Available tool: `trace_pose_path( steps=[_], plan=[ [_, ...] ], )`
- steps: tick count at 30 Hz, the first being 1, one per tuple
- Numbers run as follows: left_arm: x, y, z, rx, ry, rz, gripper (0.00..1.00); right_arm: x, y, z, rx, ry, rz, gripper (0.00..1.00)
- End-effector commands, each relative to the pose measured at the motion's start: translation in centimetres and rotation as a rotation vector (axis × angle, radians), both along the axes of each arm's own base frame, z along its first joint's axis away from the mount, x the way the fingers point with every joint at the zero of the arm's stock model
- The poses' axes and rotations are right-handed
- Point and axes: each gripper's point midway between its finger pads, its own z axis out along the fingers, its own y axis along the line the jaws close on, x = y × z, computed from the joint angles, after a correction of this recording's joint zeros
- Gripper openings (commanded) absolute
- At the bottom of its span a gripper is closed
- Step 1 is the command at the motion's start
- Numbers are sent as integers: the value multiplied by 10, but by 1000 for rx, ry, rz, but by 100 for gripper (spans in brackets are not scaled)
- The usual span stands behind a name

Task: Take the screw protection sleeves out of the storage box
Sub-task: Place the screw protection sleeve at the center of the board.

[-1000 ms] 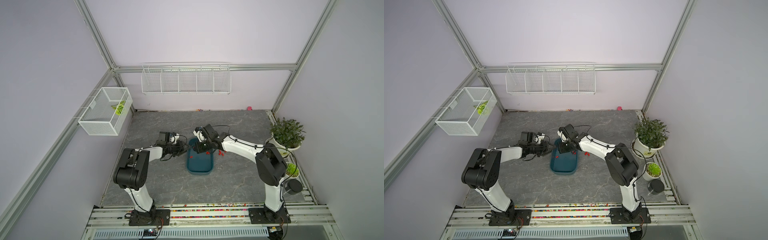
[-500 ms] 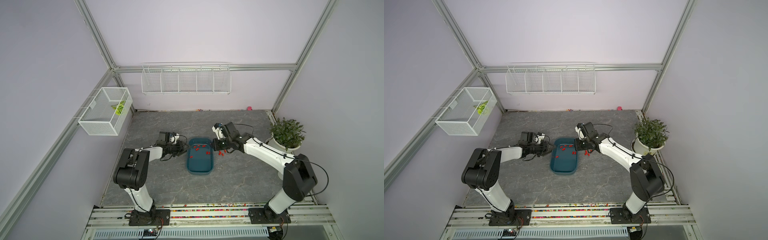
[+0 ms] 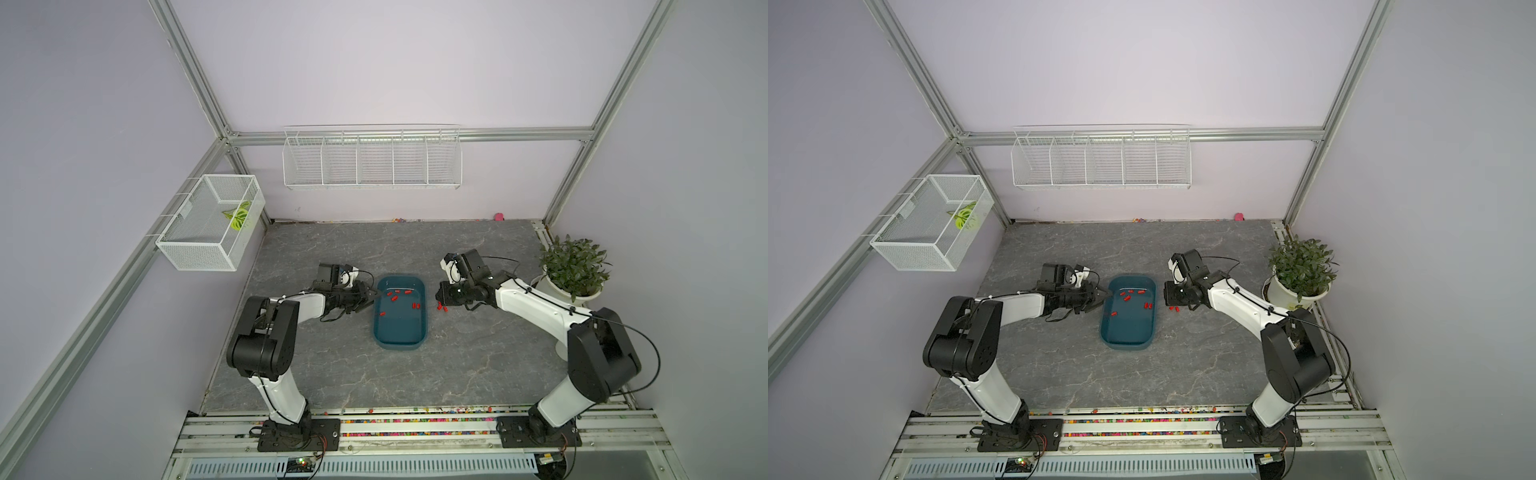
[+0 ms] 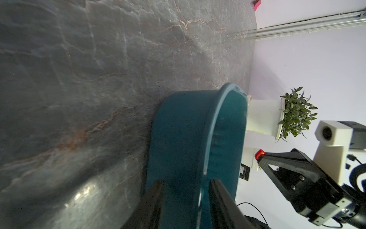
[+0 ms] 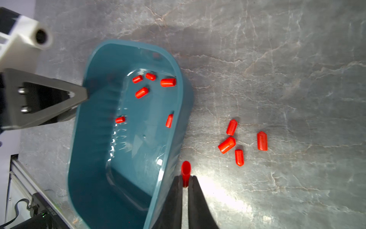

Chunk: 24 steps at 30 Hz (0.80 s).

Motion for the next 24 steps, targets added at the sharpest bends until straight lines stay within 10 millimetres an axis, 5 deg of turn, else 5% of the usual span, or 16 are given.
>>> trace_pose_path(
  steps=[1, 9, 24],
  plan=[
    [0, -1, 0, -2, -3, -4, 44, 4, 1, -19, -3, 50, -18, 12],
    [1, -1, 0, -3, -2, -3, 44, 9, 9, -42, -5, 133, -15, 12],
    [0, -1, -1, -2, 2, -3, 44, 11, 11, -55, -20, 198, -14, 13]
  ],
)
